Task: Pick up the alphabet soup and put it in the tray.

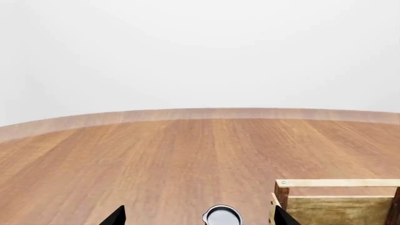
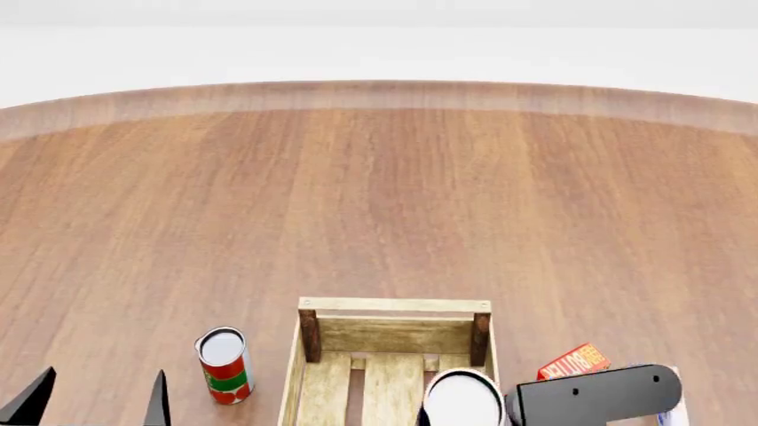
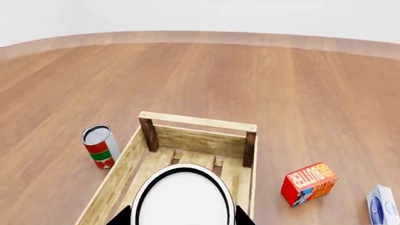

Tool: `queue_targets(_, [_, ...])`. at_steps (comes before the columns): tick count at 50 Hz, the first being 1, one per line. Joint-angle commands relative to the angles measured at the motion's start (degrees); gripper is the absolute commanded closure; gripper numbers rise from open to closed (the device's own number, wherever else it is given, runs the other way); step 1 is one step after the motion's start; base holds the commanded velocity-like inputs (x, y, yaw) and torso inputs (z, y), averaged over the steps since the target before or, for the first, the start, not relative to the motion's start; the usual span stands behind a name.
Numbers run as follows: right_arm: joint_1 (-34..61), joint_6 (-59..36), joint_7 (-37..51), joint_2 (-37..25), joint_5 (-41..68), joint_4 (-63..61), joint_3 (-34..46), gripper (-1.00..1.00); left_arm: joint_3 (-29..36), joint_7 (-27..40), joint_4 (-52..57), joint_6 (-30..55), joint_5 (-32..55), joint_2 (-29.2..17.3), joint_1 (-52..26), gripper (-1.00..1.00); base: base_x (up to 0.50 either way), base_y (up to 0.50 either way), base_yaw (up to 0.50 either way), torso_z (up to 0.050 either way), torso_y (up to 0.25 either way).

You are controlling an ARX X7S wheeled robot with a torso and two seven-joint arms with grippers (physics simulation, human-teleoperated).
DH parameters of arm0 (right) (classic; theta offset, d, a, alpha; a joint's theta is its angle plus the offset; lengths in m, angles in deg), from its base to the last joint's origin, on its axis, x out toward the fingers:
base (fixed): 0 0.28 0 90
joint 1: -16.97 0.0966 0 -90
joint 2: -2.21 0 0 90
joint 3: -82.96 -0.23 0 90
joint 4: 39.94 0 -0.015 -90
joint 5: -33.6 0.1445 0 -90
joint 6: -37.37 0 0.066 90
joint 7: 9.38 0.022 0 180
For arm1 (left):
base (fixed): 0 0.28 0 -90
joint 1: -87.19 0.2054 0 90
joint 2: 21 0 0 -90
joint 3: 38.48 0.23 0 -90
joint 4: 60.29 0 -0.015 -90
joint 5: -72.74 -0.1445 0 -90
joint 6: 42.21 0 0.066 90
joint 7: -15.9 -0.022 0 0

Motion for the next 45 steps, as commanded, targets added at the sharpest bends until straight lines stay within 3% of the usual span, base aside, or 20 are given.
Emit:
queue_targets(1, [3.2, 3.5, -4.3, 2.0, -5.9, 5.1, 6.6, 1.0, 0.2, 0.2, 0.2, 0.0, 0.3, -0.3, 0.0, -1.0, 0.0, 0.0, 0.0, 0.0, 0.0])
queue_targets(16, [3.2, 10.6, -9.1, 4.5, -13.0, 15.2, 13.5, 1.0, 0.3, 0.5, 0.4, 0.1, 0.8, -0.5, 0.0, -1.0, 0.0, 0.0, 0.0, 0.0, 0.0])
queue_targets(45, [3.4, 15.0, -12.0, 6.0, -18.1, 23.9, 19.6, 1.0, 0.7, 1.0, 0.5, -0.2, 1.4, -1.1, 0.1, -1.0, 0.0, 0.0, 0.0, 0.0, 0.001])
